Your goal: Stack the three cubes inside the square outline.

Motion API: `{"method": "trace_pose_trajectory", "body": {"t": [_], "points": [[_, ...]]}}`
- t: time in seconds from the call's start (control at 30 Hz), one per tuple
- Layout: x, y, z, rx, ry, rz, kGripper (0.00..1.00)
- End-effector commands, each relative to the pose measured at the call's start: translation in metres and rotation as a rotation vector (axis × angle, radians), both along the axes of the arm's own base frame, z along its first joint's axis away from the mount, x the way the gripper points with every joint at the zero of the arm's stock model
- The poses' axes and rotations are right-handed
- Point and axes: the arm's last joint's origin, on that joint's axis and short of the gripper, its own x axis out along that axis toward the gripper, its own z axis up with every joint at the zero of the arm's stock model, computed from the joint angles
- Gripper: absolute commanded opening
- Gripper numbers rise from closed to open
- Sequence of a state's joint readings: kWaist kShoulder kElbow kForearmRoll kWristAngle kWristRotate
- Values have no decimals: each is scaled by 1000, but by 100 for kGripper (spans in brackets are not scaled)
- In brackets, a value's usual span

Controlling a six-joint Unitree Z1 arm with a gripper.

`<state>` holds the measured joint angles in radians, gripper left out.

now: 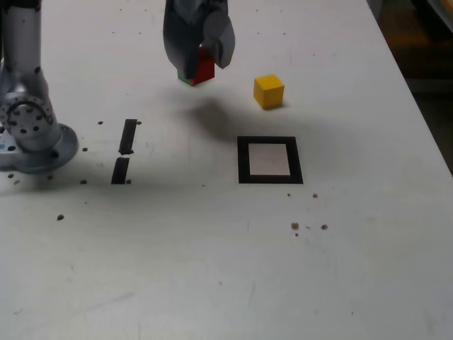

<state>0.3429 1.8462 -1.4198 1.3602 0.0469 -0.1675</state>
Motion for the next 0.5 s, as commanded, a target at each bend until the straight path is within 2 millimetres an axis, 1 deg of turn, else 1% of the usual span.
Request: {"method": "trace_pose_trajectory", "body": {"t": [0.0, 0.17, 0.27, 0.37, 0.47], "points": [[16, -23, 5, -12, -22, -88, 30], [48, -70, 1, -34, -42, -216, 30], [67, -94, -3, -44, -48, -272, 30], [82, -110, -6, -49, -52, -314, 30], [90, -121, -8, -51, -49, -344, 30]]}}
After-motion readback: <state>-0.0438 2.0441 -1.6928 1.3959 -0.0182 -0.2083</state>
